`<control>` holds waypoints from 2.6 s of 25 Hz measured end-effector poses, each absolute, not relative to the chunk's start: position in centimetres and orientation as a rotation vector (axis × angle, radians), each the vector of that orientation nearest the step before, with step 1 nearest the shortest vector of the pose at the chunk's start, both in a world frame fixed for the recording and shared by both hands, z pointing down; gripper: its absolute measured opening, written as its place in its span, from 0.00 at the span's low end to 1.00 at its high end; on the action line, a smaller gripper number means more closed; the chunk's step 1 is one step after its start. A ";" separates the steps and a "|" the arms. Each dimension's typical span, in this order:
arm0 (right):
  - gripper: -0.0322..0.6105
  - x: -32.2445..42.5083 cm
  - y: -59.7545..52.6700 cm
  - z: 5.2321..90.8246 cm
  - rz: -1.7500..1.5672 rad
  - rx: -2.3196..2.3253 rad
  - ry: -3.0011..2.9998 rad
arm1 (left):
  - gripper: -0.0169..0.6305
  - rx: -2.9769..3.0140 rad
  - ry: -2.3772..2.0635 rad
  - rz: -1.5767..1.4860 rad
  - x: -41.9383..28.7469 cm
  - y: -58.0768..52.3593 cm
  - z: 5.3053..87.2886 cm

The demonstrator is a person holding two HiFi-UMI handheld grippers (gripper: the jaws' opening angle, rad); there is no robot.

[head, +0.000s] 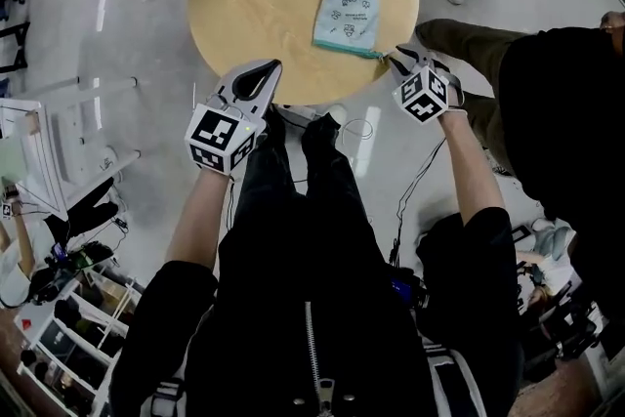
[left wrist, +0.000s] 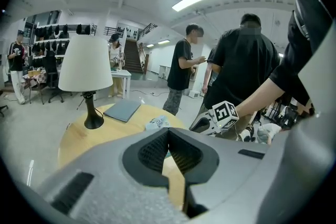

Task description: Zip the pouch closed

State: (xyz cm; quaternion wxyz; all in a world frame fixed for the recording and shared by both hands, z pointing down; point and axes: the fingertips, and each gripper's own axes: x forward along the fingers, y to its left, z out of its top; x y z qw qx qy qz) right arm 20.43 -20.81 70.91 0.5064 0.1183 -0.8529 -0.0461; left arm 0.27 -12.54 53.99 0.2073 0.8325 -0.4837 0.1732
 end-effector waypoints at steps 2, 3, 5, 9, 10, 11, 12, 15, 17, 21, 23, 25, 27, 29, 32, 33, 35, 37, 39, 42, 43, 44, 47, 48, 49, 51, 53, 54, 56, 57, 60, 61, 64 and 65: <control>0.21 20.1 -20.7 71.7 -0.160 0.234 -2.023 | 0.02 2.309 -1.342 0.485 -0.1 -12.3 54.2; 0.21 20.0 -20.7 72.2 -0.181 0.209 -2.005 | 0.02 2.306 -1.340 0.485 -0.3 -12.2 54.3; 0.22 19.9 -20.6 73.0 -0.215 0.163 -1.972 | 0.02 2.298 -1.337 0.487 -0.6 -12.1 54.4; 0.21 19.3 -19.8 74.0 -0.258 0.091 -1.941 | 0.02 2.294 -1.325 0.488 -1.3 -12.1 54.9; 0.17 19.0 -19.5 74.1 -0.264 0.083 -1.936 | 0.02 2.294 -1.319 0.489 -1.6 -12.1 55.0; 0.13 18.8 -19.2 74.2 -0.264 0.080 -1.932 | 0.02 2.294 -1.313 0.490 -1.9 -12.2 55.1; 0.11 18.5 -18.9 74.3 -0.256 0.079 -1.930 | 0.02 2.295 -1.306 0.490 -2.2 -12.2 55.2; 0.08 17.6 -17.9 74.1 -0.165 0.079 -1.951 | 0.02 2.303 -1.288 0.487 -2.8 -12.6 55.3; 0.08 16.8 -17.1 73.4 -0.075 0.084 -1.977 | 0.02 2.315 -1.279 0.481 -3.3 -12.8 55.0; 0.07 14.7 -16.3 71.3 0.035 0.127 -2.041 | 0.02 2.336 -1.268 0.471 -4.0 -13.2 54.4; 0.07 13.7 -16.2 69.9 0.077 0.158 -2.070 | 0.02 2.346 -1.266 0.465 -4.2 -13.4 53.9; 0.07 12.7 -16.3 68.4 0.116 0.194 -2.093 | 0.02 2.358 -1.264 0.459 -4.5 -13.5 53.4; 0.07 11.7 -16.4 66.9 0.144 0.228 -2.115 | 0.02 2.373 -1.262 0.454 -4.8 -13.5 52.9; 0.07 10.9 -16.5 65.6 0.153 0.253 -2.132 | 0.02 2.387 -1.261 0.448 -5.1 -13.6 52.5; 0.07 9.9 -16.6 63.8 0.181 0.290 -2.160 | 0.02 2.407 -1.263 0.431 -5.6 -13.8 51.8; 0.07 9.6 -16.6 63.2 0.196 0.304 -2.166 | 0.02 2.413 -1.264 0.426 -5.9 -13.8 51.6; 0.07 9.0 -16.8 62.1 0.207 0.327 -2.175 | 0.02 2.425 -1.267 0.417 -6.4 -13.7 51.2; 0.07 8.4 -17.1 61.0 0.210 0.351 -2.182 | 0.02 2.438 -1.267 0.409 -7.0 -13.8 51.0; 0.07 7.6 -17.5 59.8 0.219 0.381 -2.193 | 0.02 2.455 -1.265 0.404 -7.6 -14.2 50.7; 0.07 6.7 -17.9 57.6 0.218 0.428 -2.214 | 0.02 2.485 -1.260 0.393 -8.1 -14.7 49.8; 0.07 6.5 -17.9 56.9 0.214 0.441 -2.221 | 0.02 2.497 -1.256 0.388 -8.0 -14.8 49.4; 0.07 6.4 -17.9 56.1 0.212 0.455 -2.229 | 0.02 2.510 -1.251 0.385 -7.9 -14.9 49.0; 0.07 5.6 -17.5 54.1 0.225 0.487 -2.252 | 0.02 2.544 -1.233 0.382 -7.7 -15.1 48.0; 0.07 5.3 -17.4 53.7 0.227 0.493 -2.257 | 0.02 2.555 -1.227 0.382 -7.7 -15.1 47.8; 0.07 5.0 -17.2 53.3 0.226 0.497 -2.260 | 0.02 2.566 -1.221 0.382 -7.7 -15.2 47.6; 0.07 4.5 -16.8 52.7 0.224 0.501 -2.267 | 0.02 2.589 -1.205 0.382 -7.6 -15.2 47.3; 0.07 3.9 -16.3 52.0 0.242 0.504 -2.283 | 0.03 2.615 -1.177 0.382 -7.1 -14.9 47.1; 0.07 3.6 -16.0 51.6 0.258 0.504 -2.294 | 0.03 2.628 -1.156 0.383 -6.8 -14.7 47.0; 0.07 3.1 -15.3 50.5 0.290 0.501 -2.311 | 0.03 2.658 -1.103 0.385 -5.9 -14.0 46.8; 0.07 2.8 -15.0 50.0 0.302 0.500 -2.317 | 0.04 2.674 -1.073 0.382 -5.4 -13.7 46.6; 0.07 1.9 -14.2 48.8 0.317 0.489 -2.331 | 0.15 2.724 -0.995 0.370 -4.2 -12.6 45.9; 0.07 1.6 -14.0 48.5 0.321 0.484 -2.335 | 0.16 2.739 -0.980 0.370 -4.0 -12.3 45.7; 0.07 0.8 -13.3 47.8 0.343 0.468 -2.351 | 0.17 2.766 -0.957 0.372 -3.2 -11.9 45.4; 0.07 0.7 -13.1 47.6 0.352 0.464 -2.359 | 0.17 2.768 -0.952 0.371 -2.9 -11.9 45.4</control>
